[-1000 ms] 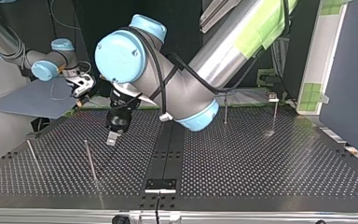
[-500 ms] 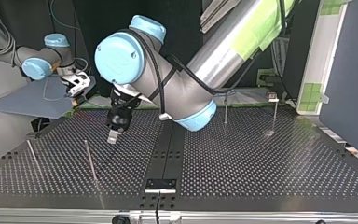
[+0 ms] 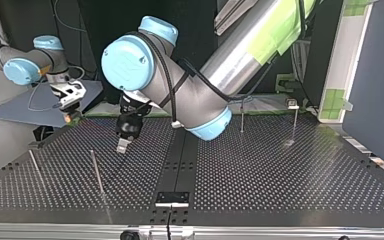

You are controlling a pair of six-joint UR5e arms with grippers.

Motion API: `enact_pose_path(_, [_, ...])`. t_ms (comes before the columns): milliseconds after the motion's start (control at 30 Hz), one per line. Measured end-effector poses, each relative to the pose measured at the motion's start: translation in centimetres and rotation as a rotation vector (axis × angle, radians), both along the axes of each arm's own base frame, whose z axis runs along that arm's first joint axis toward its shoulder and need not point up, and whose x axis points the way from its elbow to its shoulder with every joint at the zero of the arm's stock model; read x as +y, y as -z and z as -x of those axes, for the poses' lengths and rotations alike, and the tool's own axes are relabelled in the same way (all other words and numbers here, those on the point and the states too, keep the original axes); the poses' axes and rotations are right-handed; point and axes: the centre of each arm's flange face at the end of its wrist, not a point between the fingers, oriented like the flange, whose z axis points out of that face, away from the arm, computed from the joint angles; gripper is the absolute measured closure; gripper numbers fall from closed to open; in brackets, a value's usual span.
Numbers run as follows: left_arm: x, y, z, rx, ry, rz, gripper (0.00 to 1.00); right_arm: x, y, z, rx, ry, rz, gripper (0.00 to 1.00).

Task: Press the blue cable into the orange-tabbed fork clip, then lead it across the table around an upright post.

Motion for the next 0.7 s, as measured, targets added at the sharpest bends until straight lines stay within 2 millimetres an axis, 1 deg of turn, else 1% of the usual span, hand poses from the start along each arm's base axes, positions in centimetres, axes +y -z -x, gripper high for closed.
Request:
enact_pose_path(167, [0.1, 0.0, 0.0, 0.002, -0.008, 0.000, 0.01, 0.1, -3.1, -0.1, -0.006, -0.013, 0.053, 1.00])
enact_pose_path(433, [0.0, -0.2, 0.2, 0.004, -0.007, 0.005, 0.01, 0.6, -7.4, -0.2, -0.013, -0.022, 0.127, 1.00])
enact_pose_path(700, [0.2, -0.4, 0.4, 0.005, -0.007, 0.004, 0.01, 1.7, -11.6, -0.1, -0.020, -0.023, 0.194, 1.00])
